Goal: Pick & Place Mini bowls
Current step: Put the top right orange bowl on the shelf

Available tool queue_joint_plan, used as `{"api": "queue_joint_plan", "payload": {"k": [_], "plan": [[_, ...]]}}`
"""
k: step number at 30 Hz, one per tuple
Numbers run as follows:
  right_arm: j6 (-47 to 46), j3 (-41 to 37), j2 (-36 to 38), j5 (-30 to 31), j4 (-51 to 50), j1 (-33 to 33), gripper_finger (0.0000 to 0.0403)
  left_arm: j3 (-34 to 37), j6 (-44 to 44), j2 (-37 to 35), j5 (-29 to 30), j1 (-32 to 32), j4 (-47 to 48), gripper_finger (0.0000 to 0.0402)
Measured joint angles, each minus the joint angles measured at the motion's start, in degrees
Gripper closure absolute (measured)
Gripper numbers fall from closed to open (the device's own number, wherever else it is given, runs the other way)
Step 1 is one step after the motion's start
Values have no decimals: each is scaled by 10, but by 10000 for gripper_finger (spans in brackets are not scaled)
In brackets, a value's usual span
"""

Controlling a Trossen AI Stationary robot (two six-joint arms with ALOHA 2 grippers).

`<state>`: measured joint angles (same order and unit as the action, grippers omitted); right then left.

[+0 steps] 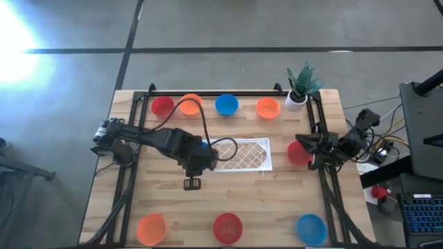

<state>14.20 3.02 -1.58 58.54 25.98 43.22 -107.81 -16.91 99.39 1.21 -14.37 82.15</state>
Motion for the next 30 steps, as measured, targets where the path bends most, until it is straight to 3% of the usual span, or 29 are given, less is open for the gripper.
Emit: {"api": "queue_joint_plan", "payload": {"k": [4, 13, 22, 30], "plan": [[12, 30, 0, 1, -6, 0, 376, -34, -4, 0, 31, 0, 0, 331], [-43, 115, 0, 65, -124, 0, 376, -97, -38, -6, 195, 0, -2, 336], [-190, 197, 0, 92, -304, 0, 376, -99, -80, -55, 341, 0, -5, 350], [-223, 208, 0, 105, -317, 0, 376, -72, -103, -113, 430, 0, -10, 354]]}}
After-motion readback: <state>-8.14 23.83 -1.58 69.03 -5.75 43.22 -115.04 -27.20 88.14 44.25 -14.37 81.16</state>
